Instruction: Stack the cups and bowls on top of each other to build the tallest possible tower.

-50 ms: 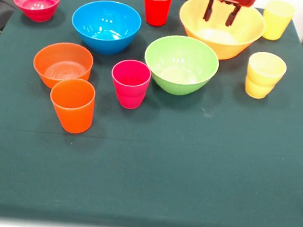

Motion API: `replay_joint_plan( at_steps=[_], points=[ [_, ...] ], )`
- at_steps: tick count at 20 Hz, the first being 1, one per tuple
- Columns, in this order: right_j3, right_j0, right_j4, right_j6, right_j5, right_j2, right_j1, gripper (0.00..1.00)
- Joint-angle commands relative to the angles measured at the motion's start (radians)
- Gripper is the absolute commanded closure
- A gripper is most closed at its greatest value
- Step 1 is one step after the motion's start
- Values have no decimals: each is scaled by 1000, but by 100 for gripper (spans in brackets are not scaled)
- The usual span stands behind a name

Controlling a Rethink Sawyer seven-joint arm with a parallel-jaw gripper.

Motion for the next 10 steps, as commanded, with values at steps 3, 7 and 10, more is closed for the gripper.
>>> replay_joint_plan(
  at_steps=[3,7,10],
  points=[
    [-71,14,-7,133,-54,48,14,0],
    [-74,19,0,137,-41,47,10,0],
    [-67,26,-1,141,-45,44,9,0]
  ],
)
